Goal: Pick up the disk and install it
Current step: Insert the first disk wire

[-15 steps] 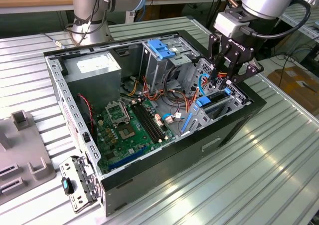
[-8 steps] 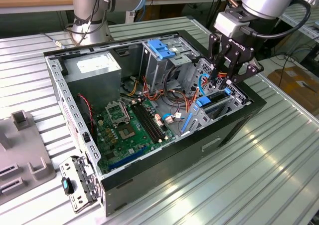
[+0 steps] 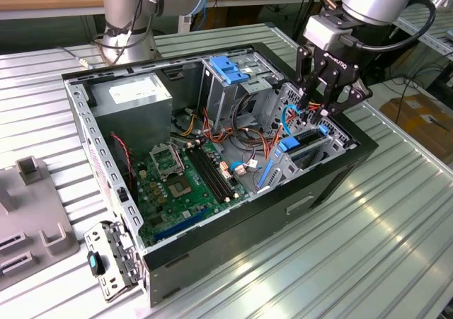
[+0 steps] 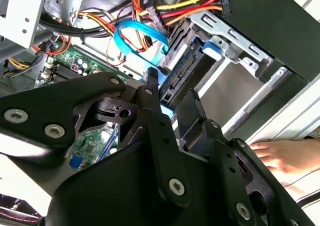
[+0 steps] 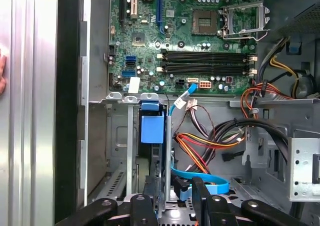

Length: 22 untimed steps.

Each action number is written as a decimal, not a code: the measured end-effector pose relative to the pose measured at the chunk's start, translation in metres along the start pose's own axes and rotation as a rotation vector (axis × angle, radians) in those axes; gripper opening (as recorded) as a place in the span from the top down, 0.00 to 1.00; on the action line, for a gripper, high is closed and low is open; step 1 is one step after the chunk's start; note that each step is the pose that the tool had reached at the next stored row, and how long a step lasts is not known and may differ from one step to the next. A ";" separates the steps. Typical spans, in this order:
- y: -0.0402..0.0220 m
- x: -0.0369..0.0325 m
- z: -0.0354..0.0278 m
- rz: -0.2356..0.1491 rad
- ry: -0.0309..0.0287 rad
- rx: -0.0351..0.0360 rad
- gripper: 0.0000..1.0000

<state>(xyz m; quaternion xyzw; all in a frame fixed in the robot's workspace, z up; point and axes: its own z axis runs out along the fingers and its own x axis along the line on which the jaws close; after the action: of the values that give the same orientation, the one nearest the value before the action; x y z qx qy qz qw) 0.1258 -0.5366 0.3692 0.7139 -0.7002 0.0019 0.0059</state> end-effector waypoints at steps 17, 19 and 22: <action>-0.0055 -0.0026 0.0070 0.000 0.0053 -0.0001 0.58; -0.0055 -0.0026 0.0071 0.000 0.0051 -0.0001 0.58; -0.0055 -0.0026 0.0072 0.000 0.0051 -0.0001 0.78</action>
<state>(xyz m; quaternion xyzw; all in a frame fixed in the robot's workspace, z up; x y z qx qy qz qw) 0.1312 -0.5340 0.3620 0.7139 -0.7002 0.0036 0.0078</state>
